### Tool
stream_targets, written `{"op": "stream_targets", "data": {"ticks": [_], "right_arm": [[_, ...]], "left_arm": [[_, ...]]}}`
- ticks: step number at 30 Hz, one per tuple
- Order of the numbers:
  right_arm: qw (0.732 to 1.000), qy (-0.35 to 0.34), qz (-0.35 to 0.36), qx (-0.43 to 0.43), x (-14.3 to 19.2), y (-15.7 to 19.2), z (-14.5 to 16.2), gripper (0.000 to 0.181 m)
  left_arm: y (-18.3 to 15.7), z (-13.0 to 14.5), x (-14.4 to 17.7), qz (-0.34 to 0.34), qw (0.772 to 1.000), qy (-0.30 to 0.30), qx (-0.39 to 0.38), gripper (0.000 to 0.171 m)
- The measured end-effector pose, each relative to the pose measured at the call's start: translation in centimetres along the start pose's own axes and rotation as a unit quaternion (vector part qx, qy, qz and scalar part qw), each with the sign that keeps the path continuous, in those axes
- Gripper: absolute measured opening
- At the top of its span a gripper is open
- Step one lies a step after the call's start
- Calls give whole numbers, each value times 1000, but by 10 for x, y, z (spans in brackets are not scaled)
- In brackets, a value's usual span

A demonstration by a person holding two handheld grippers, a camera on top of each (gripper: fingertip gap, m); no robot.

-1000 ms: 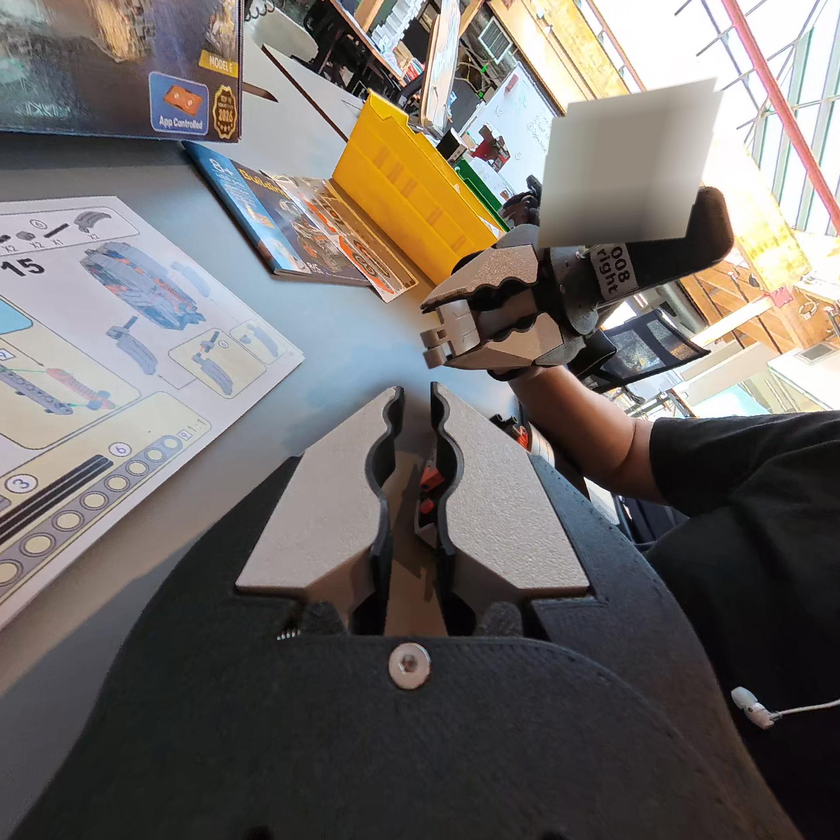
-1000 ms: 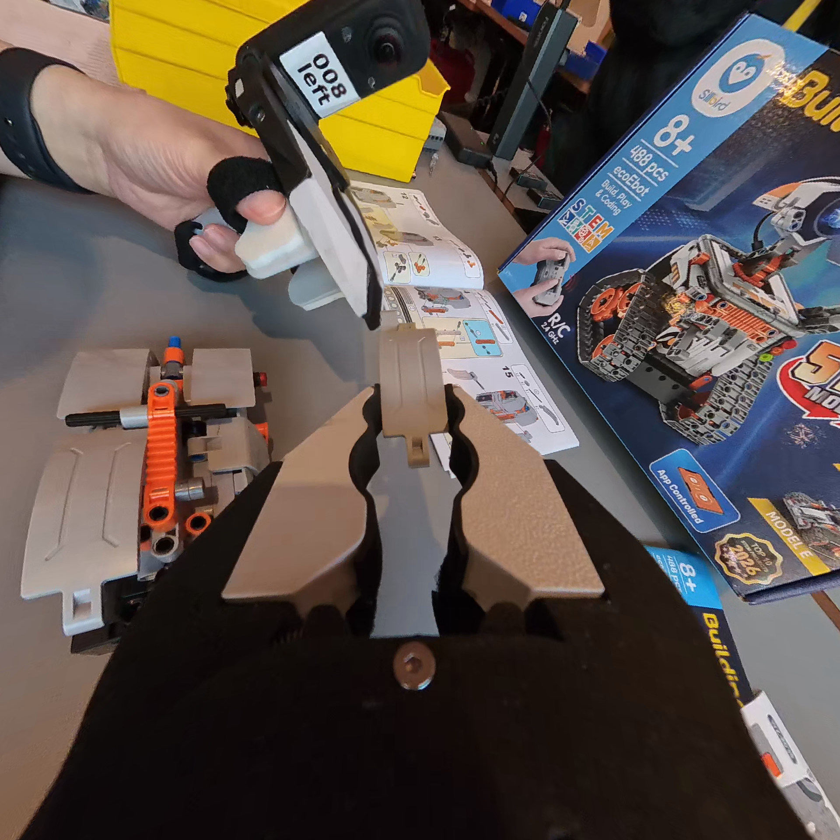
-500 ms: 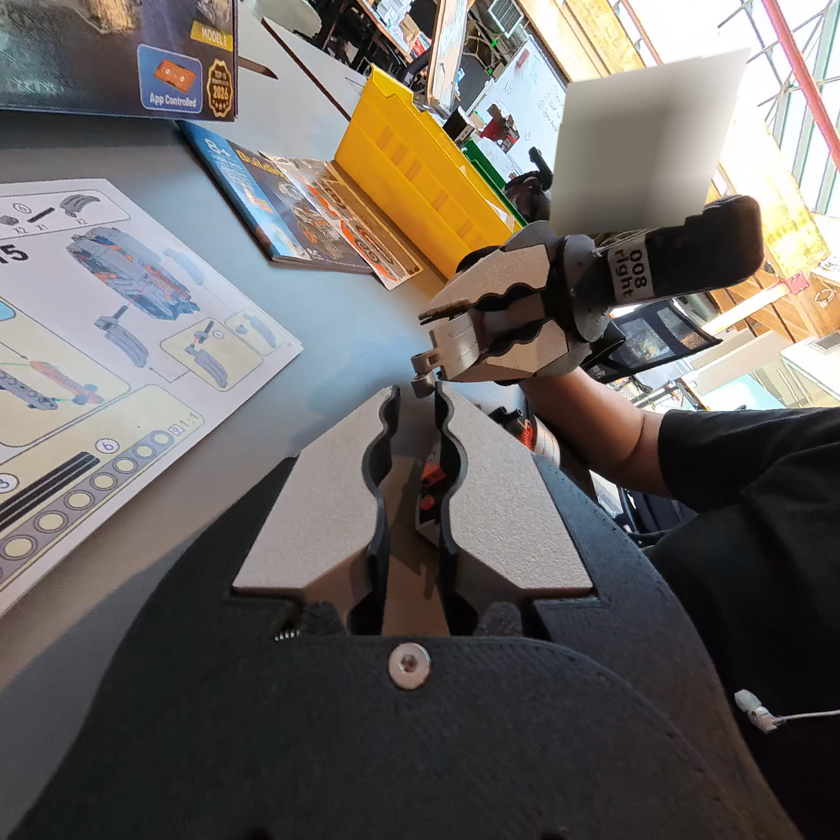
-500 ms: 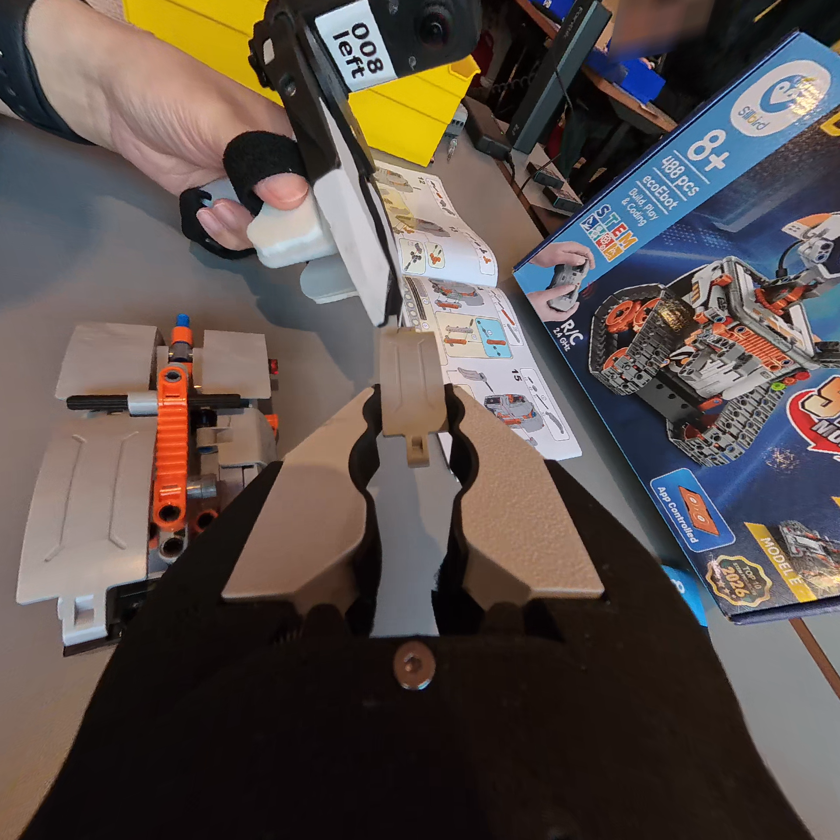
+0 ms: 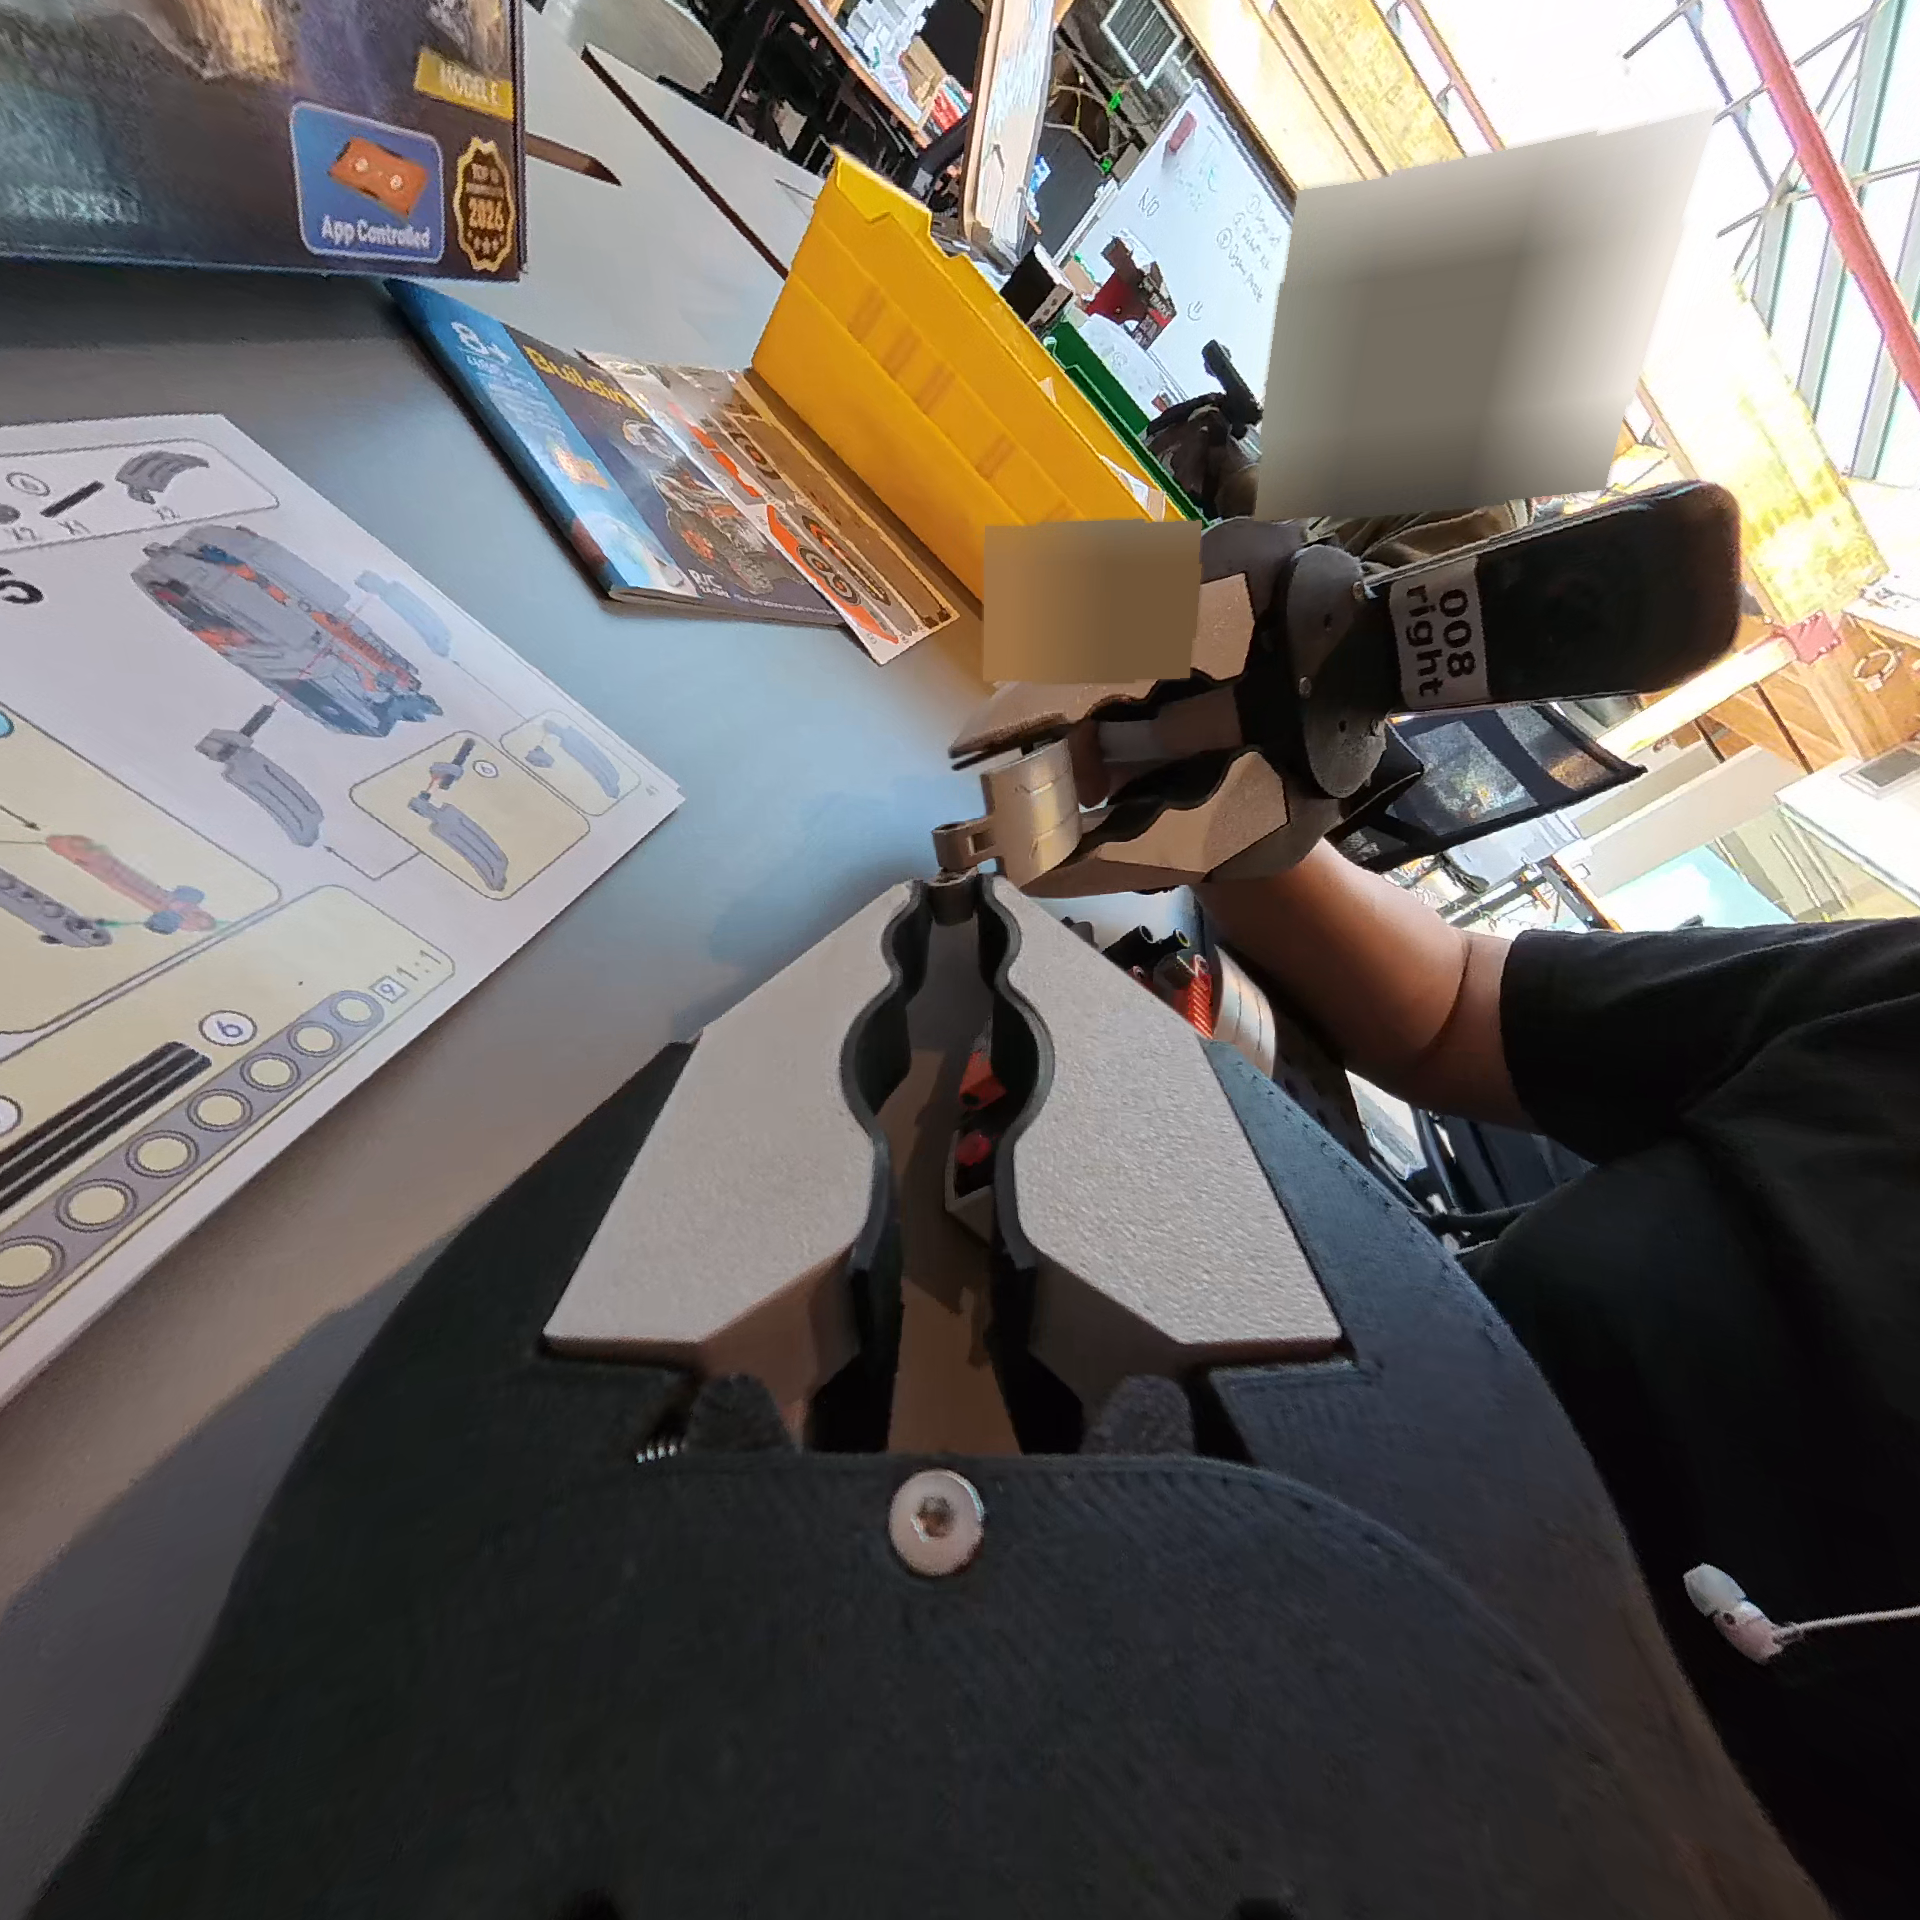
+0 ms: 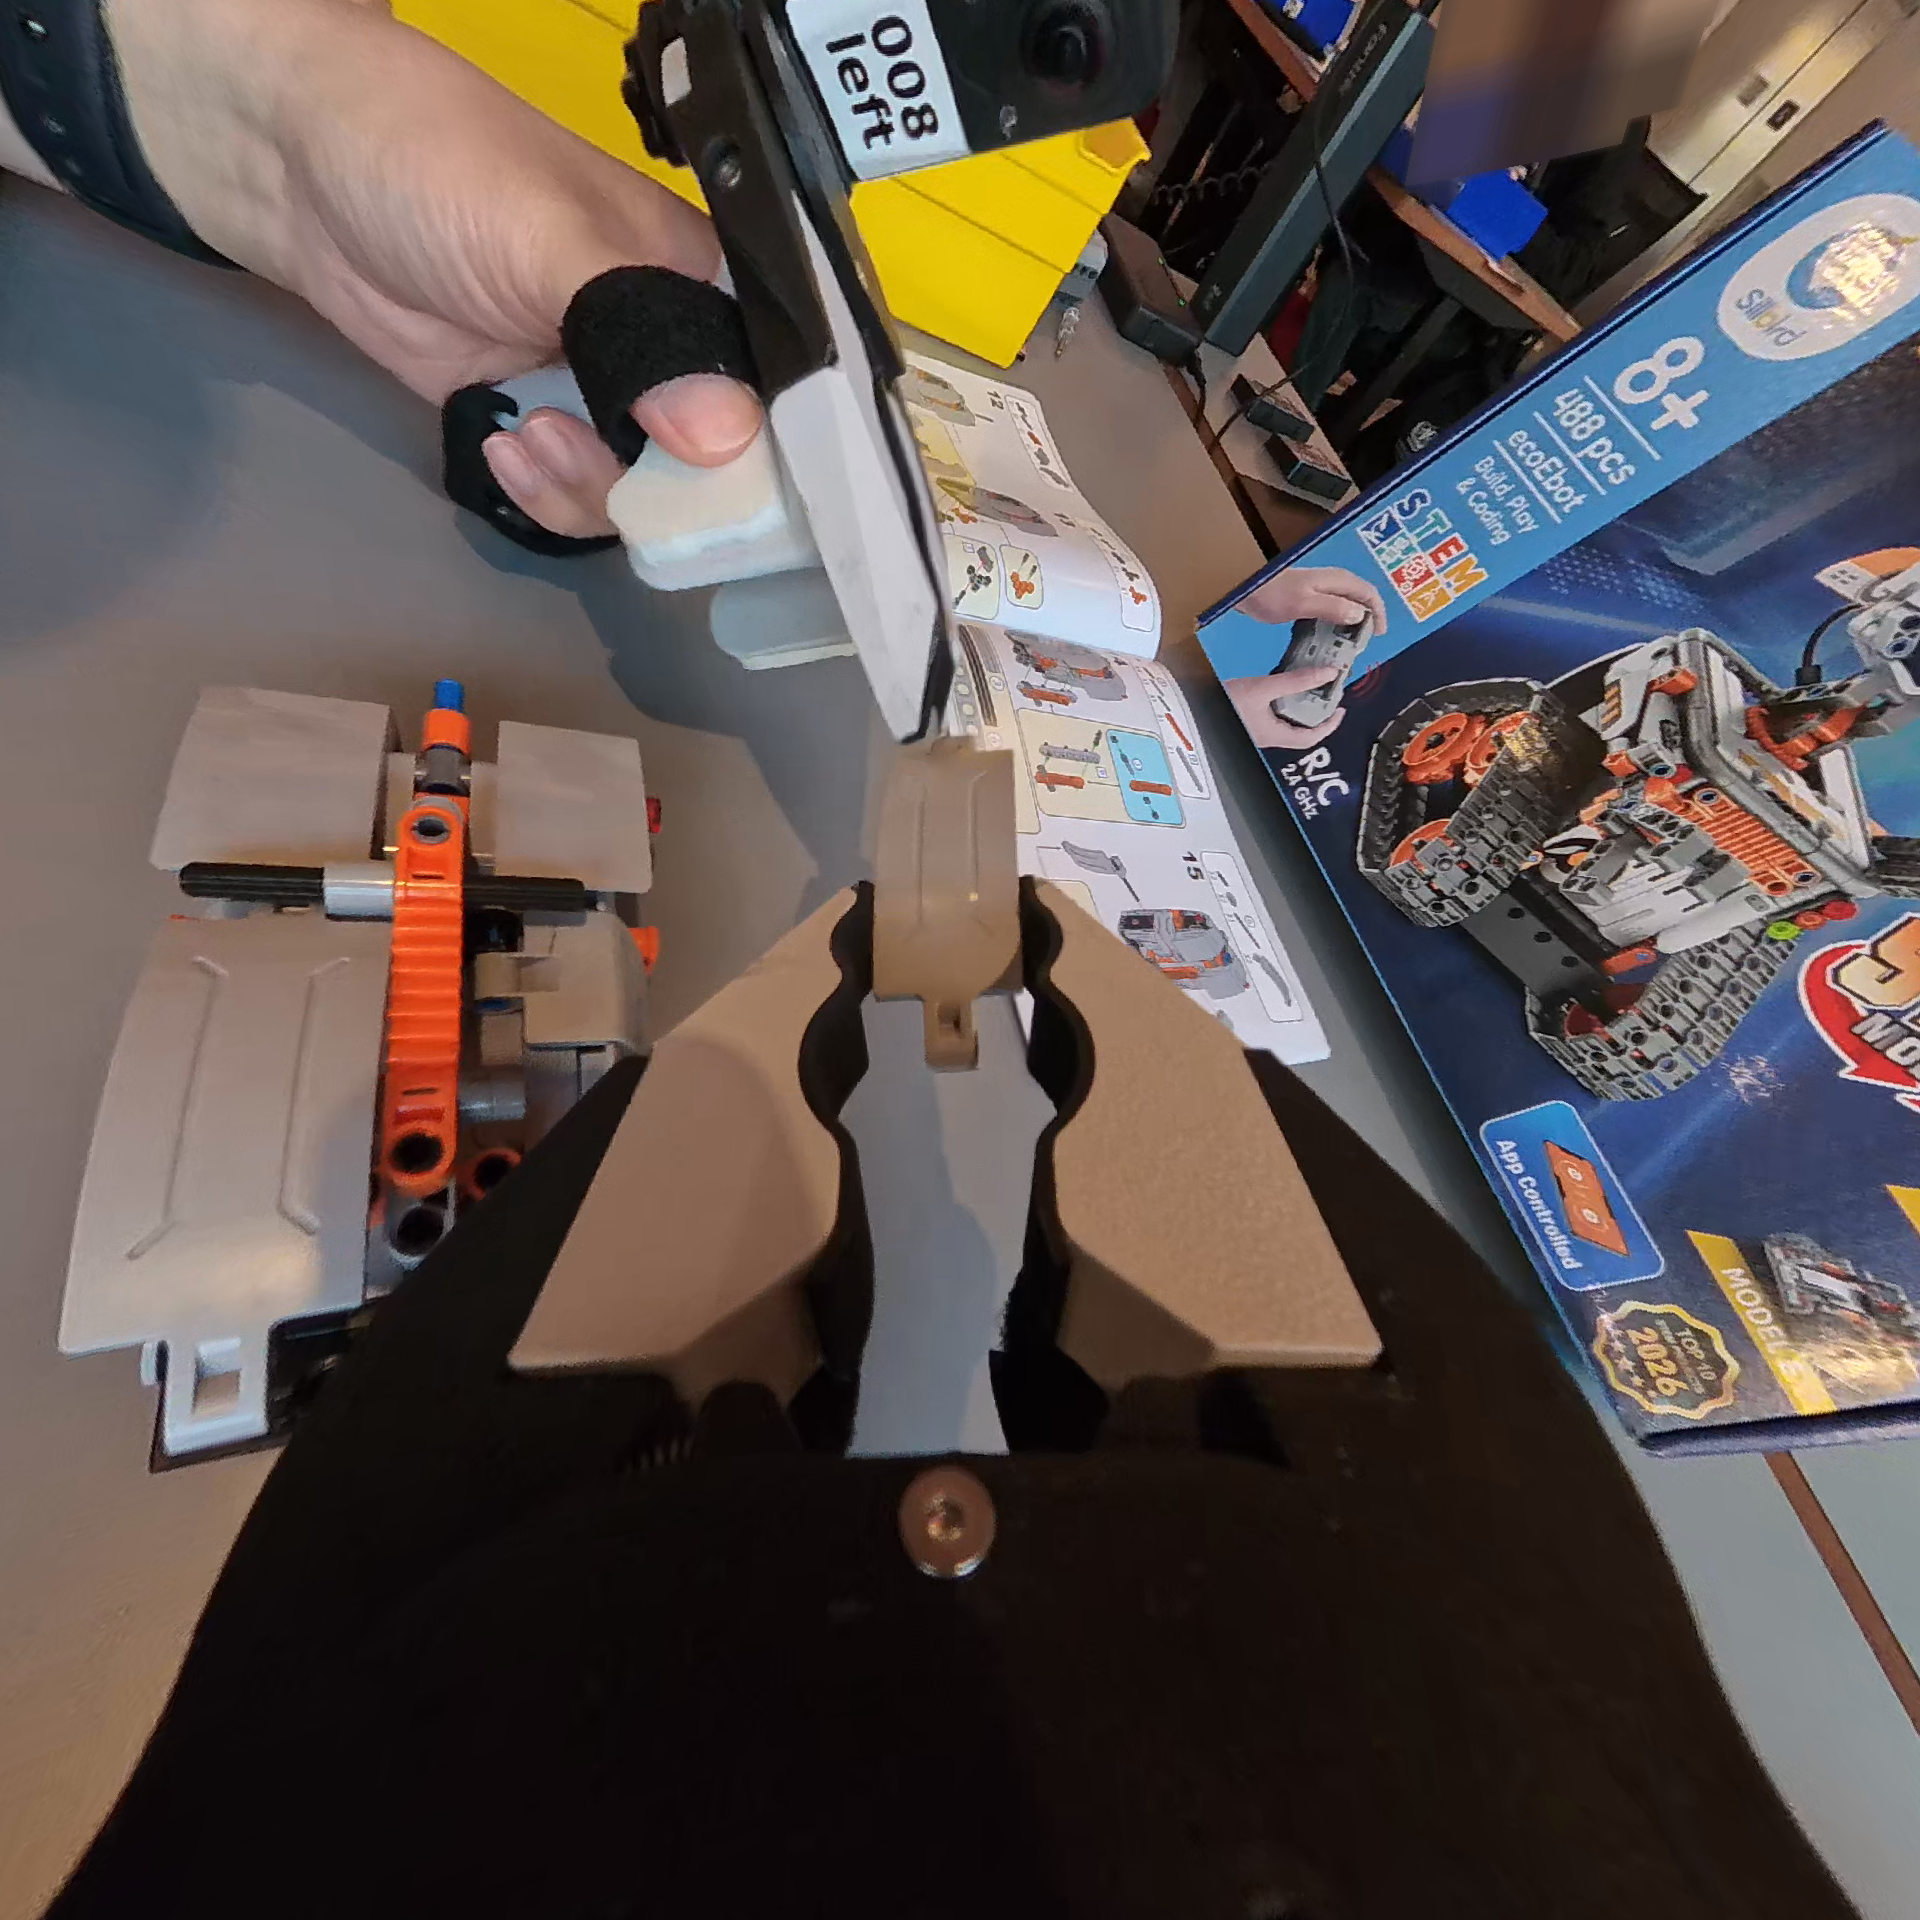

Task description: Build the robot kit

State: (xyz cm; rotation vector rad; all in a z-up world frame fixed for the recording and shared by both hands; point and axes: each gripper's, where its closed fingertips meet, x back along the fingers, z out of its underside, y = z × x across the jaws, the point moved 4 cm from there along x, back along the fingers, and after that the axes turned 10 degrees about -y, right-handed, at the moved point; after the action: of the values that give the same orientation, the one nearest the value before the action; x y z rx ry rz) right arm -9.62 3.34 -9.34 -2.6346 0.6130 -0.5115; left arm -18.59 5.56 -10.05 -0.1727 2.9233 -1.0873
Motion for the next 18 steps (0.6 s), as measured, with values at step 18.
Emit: {"op": "stream_targets", "data": {"ticks": [18], "right_arm": [[924,-107,-140,-340,7,1,-10,10]], "left_arm": [[-25,-8,0,-18,971,11,-239,6]]}}
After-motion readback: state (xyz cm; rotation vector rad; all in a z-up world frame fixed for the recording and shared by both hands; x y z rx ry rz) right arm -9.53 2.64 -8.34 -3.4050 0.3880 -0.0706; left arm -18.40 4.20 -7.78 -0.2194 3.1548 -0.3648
